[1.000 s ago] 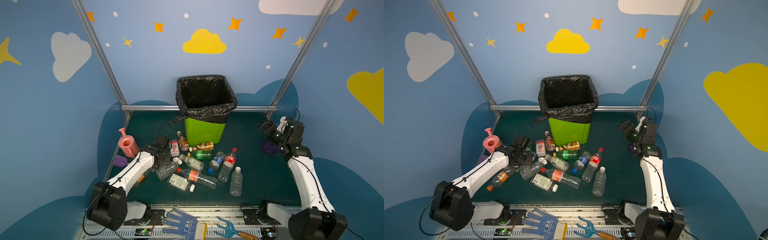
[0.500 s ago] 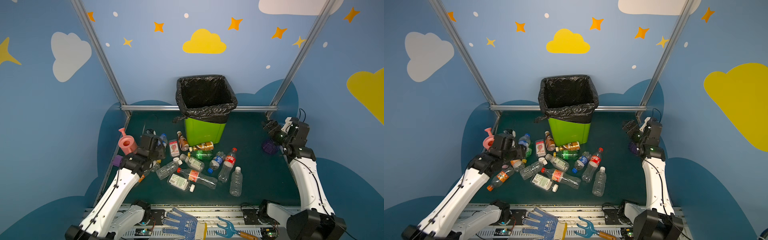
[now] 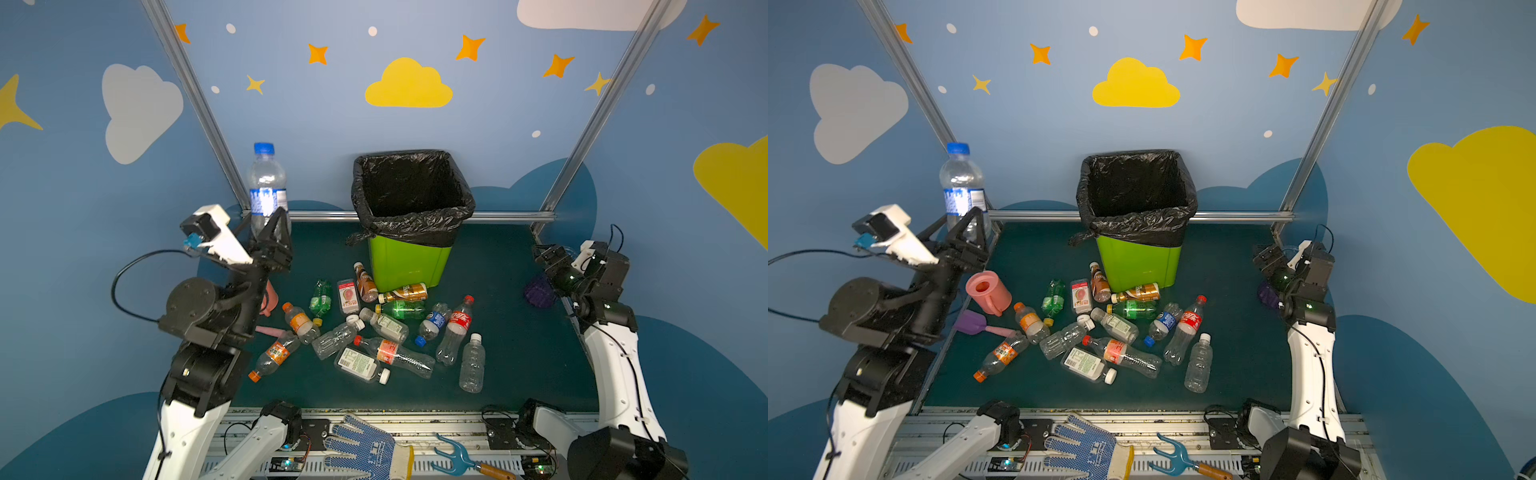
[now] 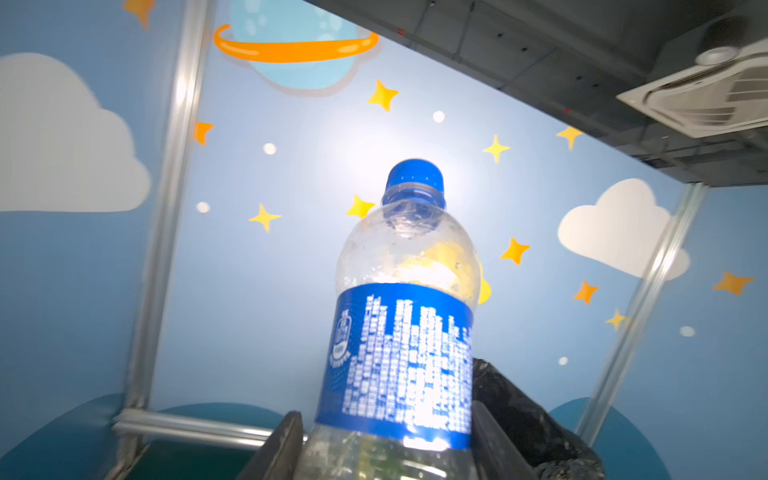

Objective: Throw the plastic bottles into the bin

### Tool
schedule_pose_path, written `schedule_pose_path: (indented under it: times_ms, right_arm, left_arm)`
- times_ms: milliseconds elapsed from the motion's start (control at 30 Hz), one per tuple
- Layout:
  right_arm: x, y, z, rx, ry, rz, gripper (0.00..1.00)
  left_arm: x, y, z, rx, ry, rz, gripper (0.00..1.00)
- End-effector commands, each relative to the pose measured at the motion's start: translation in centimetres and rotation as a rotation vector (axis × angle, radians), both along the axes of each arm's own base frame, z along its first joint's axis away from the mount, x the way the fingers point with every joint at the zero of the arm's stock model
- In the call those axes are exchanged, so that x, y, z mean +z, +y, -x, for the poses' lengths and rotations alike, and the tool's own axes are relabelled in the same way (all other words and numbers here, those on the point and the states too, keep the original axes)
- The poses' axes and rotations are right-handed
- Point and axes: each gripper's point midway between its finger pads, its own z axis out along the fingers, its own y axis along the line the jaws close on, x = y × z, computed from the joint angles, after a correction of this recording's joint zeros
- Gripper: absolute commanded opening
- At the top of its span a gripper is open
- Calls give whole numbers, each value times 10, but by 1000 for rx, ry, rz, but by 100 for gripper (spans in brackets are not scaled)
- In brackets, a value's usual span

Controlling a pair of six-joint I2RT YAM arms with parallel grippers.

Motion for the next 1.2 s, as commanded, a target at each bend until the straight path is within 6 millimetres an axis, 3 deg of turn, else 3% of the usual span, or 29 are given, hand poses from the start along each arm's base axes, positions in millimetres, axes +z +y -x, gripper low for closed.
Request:
schedule_pose_path:
  times_ms: [0, 33, 67, 167, 267, 300, 400, 500, 600, 733, 900, 1067, 1167]
  right_arm:
    - [7, 4, 7, 23, -28, -11, 96]
    - [5, 5, 8, 32, -22, -14, 96]
    - [4, 6, 9, 38, -15, -18, 96]
    - [4, 10, 13, 61, -6, -16, 96]
    - [3, 5, 21, 44, -4, 5, 96]
    - [2, 4, 24, 37, -3, 6, 96]
    - [-11, 5, 30, 36, 26, -19, 96]
    - [-31, 13, 36, 61, 91, -48, 96]
    - [-59, 22, 50, 89, 197, -19, 96]
    - [-111, 48, 79, 163, 354, -16, 95]
    - [-171, 82, 123, 247, 531, -15, 93]
    - [-202, 102, 159, 305, 638, 19, 91]
    - [-213, 110, 172, 335, 677, 46, 91]
  left_arm:
    - [-12, -67, -68, -243, 84, -25, 48]
    - [-24, -86, -91, -291, 169, -22, 50]
    - [-48, -109, -117, -330, 280, -46, 51]
    - [-68, -162, -145, -384, 439, -161, 61]
    - [-38, -178, -143, -381, 322, -169, 79]
    - [-23, -176, -137, -384, 247, -140, 88]
    - [6, -160, -110, -370, 65, -75, 100]
    - [13, -138, -87, -322, 4, -58, 100]
    - [0, -120, -74, -257, 24, -80, 100]
    - [-38, -87, -66, -128, 96, -86, 100]
    - [-108, -50, -61, -8, 253, -45, 100]
    - [-163, -14, -53, 71, 362, 36, 100]
    - [-184, -2, -48, 85, 408, 76, 100]
